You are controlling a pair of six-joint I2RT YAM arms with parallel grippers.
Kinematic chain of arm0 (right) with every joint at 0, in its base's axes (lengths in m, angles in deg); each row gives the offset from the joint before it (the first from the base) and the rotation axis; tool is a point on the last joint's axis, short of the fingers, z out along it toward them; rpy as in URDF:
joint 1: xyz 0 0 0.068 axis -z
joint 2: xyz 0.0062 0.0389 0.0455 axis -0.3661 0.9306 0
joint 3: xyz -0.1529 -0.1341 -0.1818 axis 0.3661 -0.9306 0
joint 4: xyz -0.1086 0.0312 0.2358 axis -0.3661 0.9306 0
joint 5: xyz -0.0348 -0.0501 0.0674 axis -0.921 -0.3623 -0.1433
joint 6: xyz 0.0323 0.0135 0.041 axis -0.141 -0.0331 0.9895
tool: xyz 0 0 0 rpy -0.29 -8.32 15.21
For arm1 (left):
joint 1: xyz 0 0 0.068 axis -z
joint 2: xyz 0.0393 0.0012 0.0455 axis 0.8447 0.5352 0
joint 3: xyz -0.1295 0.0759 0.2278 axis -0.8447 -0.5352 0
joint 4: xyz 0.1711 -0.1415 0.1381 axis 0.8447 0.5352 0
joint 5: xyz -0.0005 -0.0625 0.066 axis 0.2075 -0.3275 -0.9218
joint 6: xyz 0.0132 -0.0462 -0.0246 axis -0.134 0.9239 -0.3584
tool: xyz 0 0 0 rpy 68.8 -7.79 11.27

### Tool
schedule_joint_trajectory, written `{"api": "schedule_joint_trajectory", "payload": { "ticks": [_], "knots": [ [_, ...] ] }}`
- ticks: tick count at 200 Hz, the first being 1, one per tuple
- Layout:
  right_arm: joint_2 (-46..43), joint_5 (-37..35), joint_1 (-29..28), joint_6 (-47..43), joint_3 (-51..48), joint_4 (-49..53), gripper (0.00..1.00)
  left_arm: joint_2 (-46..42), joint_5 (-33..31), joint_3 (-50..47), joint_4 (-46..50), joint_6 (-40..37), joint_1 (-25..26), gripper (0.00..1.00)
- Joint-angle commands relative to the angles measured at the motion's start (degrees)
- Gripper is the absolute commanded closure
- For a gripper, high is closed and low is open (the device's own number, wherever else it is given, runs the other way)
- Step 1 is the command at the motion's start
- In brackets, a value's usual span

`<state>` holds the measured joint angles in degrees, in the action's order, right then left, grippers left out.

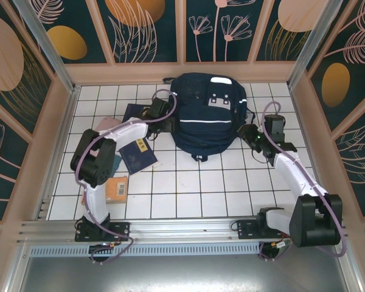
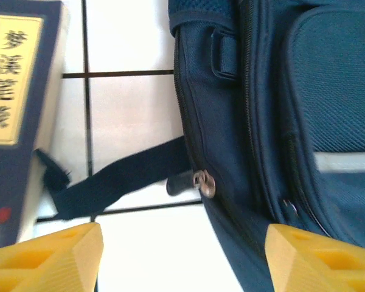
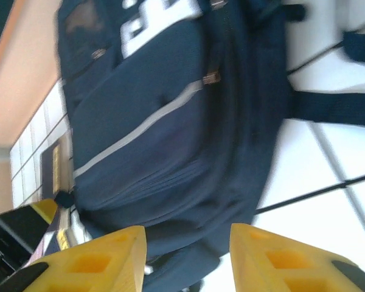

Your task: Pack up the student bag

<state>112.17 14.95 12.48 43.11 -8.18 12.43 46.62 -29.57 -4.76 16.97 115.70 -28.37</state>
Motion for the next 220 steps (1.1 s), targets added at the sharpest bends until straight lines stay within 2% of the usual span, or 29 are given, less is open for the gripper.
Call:
{"api": "schedule_joint_trajectory", "payload": {
  "ticks": [1,20,43,72,101,133,156,185,220],
  "knots": [
    [2.4,-5.1,-9.6,-4.3,5.5,2.5,0.55,-9.8,-1.1,-5.9,1.2,5.8,-2.1,0.24],
    [6.9,-8.5,-19.1,-3.5,7.9,1.5,0.53,-16.5,-2.0,-11.4,2.0,8.8,-4.5,0.18],
    [16.5,-12.4,-31.2,-3.7,13.7,0.6,0.50,-23.3,-3.5,-17.1,3.9,11.8,-7.9,0.10],
    [29.3,-15.6,-40.0,-6.3,24.1,2.1,0.48,-29.3,-2.2,-24.8,5.0,15.5,-14.7,0.07],
    [41.8,-18.3,-44.9,-10.1,35.5,5.4,0.49,-33.1,1.5,-30.0,3.6,17.0,-19.7,0.06],
    [54.5,-20.5,-47.8,-12.9,48.9,10.4,0.52,-34.8,1.6,-31.2,4.0,17.7,-21.5,0.06],
    [60.6,-22.5,-49.0,-15.0,55.9,14.5,0.52,-35.2,1.6,-31.7,4.2,17.9,-22.0,0.06],
    [64.8,-22.3,-50.0,-18.6,59.9,18.0,0.53,-35.8,0.7,-30.7,5.1,18.6,-22.3,0.06],
    [66.1,-29.5,-52.3,-22.2,57.8,21.0,0.53,-35.6,0.4,-29.4,5.5,18.7,-22.4,0.06]
  ]
}}
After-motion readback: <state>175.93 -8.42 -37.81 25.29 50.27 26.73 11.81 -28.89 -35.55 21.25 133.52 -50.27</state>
